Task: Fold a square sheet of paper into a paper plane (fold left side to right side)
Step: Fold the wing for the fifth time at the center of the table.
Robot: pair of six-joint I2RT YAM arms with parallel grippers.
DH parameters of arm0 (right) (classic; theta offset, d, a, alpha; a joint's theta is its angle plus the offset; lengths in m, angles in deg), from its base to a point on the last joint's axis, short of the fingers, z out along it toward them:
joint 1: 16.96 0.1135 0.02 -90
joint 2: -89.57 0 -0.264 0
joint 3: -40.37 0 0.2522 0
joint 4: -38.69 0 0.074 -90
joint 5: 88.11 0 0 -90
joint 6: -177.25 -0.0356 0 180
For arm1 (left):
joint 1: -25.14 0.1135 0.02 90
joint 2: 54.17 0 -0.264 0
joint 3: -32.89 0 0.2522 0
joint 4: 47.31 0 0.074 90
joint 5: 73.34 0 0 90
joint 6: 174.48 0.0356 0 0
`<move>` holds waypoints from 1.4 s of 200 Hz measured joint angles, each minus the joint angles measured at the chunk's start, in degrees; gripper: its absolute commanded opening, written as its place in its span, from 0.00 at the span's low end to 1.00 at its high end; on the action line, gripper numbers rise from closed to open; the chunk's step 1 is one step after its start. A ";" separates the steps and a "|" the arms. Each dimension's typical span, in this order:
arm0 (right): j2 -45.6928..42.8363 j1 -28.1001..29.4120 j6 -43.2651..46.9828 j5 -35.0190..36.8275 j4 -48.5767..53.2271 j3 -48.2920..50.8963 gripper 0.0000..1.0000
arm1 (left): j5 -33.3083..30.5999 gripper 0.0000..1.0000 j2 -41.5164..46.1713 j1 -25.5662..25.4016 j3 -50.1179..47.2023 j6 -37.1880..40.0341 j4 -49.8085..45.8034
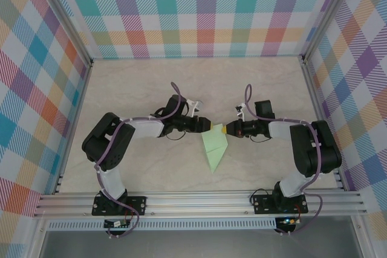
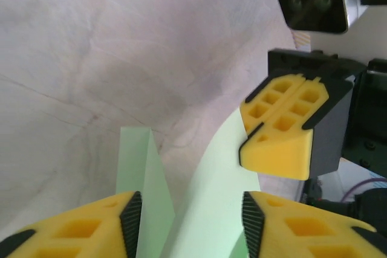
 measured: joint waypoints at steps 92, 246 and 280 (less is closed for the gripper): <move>-6.84 2.51 -8.63 8.63 3.41 0.00 0.01 | -19.56 0.65 25.77 -3.58 -2.93 8.72 -20.44; -12.41 8.83 -18.14 22.62 9.38 -0.02 0.02 | -44.39 0.62 21.31 -34.18 -2.08 4.26 -32.06; -12.41 9.42 -18.95 23.32 9.73 -0.20 0.02 | -49.72 0.59 12.96 -35.54 4.13 0.55 -34.77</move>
